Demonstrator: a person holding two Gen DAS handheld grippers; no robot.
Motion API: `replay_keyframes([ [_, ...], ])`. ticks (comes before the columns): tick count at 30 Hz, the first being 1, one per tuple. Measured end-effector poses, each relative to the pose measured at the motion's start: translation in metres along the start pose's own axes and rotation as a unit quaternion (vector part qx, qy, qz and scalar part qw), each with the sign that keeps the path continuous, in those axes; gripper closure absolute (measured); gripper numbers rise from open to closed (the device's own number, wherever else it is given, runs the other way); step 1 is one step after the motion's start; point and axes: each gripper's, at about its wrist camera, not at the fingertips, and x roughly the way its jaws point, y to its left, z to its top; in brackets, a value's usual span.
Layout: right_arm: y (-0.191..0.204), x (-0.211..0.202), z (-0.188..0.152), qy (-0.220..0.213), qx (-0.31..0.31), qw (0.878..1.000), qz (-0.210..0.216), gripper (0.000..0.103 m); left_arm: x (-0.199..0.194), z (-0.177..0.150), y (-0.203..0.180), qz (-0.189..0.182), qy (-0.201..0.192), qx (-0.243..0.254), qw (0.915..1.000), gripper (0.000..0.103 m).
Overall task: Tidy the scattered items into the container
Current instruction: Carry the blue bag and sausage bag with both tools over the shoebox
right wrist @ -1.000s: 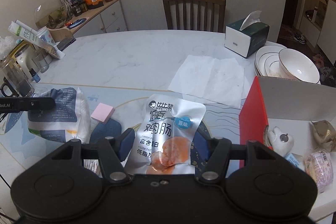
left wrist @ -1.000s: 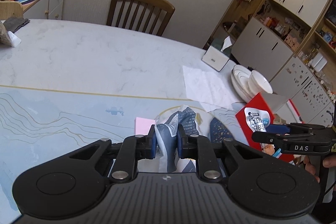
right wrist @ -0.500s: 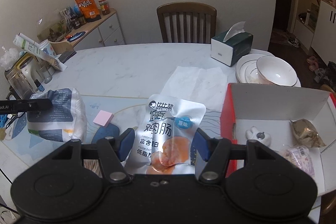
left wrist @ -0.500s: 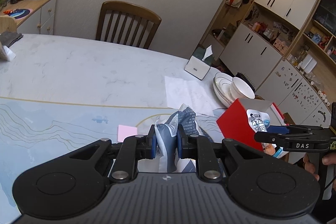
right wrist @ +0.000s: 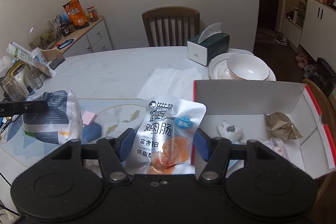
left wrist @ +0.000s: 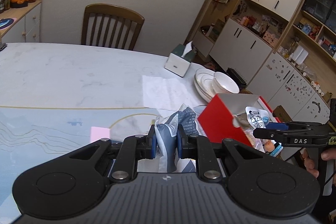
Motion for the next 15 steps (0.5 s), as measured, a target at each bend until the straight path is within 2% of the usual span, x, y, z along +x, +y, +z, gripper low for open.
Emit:
replay_keyframes([
  [15, -0.075, -0.01, -0.002, -0.004, 0.008, 1.0, -0.008, 0.042, 0.048, 0.002, -0.077, -0.012, 0.009, 0.024, 0.9996, 0.086],
])
